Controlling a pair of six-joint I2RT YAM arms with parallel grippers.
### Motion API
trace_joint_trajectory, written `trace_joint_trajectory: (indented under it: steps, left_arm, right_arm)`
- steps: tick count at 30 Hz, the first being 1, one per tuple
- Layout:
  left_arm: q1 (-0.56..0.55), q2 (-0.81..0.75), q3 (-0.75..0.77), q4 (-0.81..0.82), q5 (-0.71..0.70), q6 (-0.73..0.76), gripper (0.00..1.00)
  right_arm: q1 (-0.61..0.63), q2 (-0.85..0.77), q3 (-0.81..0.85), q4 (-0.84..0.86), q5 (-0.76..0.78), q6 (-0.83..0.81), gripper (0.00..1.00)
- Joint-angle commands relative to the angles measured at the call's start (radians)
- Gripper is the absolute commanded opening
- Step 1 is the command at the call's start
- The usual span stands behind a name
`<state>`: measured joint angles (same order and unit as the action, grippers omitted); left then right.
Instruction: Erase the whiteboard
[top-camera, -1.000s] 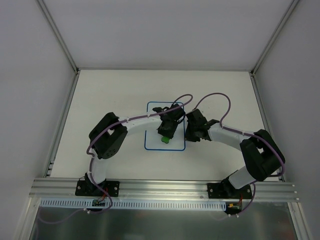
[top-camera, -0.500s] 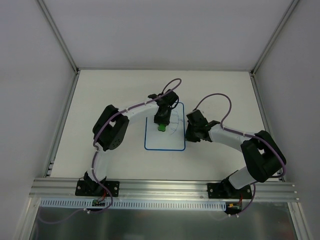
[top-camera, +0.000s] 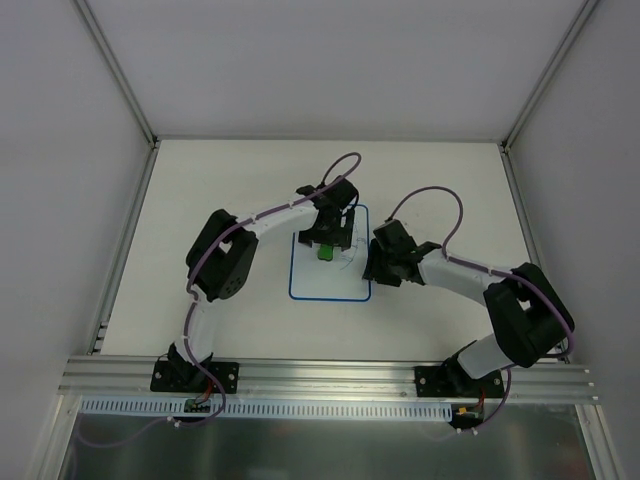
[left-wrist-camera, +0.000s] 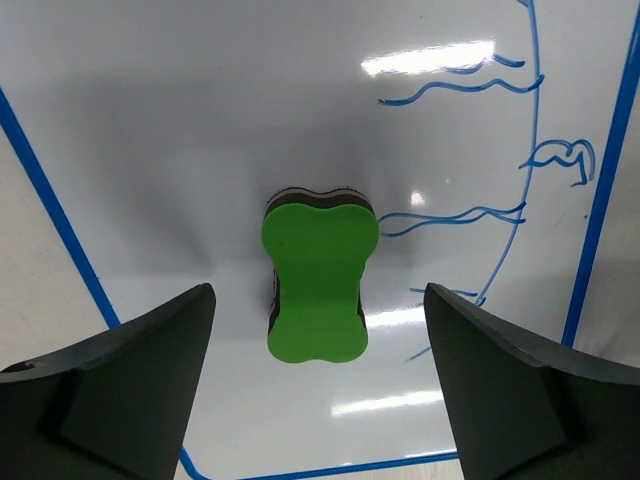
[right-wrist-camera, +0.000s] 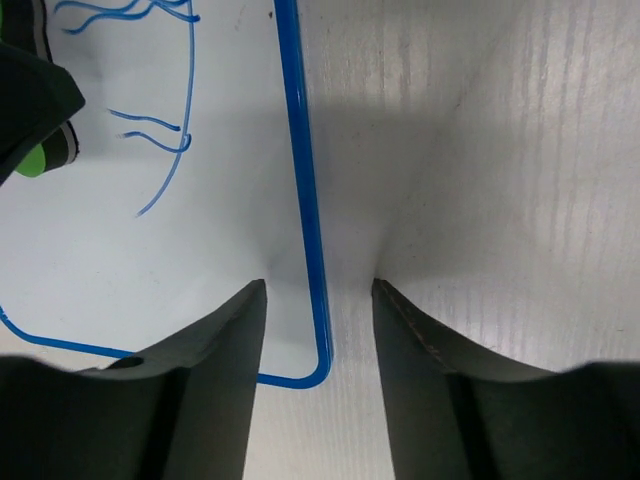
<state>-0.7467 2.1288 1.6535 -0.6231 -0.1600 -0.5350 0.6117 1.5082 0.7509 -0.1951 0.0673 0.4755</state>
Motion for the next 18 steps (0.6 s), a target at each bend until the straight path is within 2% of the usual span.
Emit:
trace_joint_trajectory:
  steps: [1, 3, 4, 7, 12, 18]
  left_arm:
    - [-0.006, -0.113, 0.018, -0.018, -0.009, -0.014, 0.87]
    - [-0.002, -0.171, 0.026, -0.018, -0.006, -0.008, 0.99]
    - [0.003, -0.193, 0.026, -0.018, -0.009, -0.006, 0.99]
    - [0.033, -0.294, -0.006, -0.017, -0.03, 0.006, 0.99]
    - [0.118, -0.49, -0.139, -0.015, -0.07, 0.026, 0.99]
    - [0.179, -0.642, -0.394, -0.001, -0.088, 0.03, 0.99]
  right_arm:
    - [0.006, -0.035, -0.021, -0.084, 0.051, -0.04, 0.52]
    - [0.026, -0.055, 0.008, -0.122, 0.077, -0.066, 0.6]
    - [0.034, -0.063, 0.025, -0.142, 0.118, -0.075, 0.66]
    - [0.081, -0.083, 0.1, -0.202, 0.166, -0.109, 0.71]
    - [0.12, -0.037, 0.206, -0.219, 0.186, -0.124, 0.72]
    - [0.149, 0.093, 0.392, -0.228, 0.177, -0.133, 0.71]
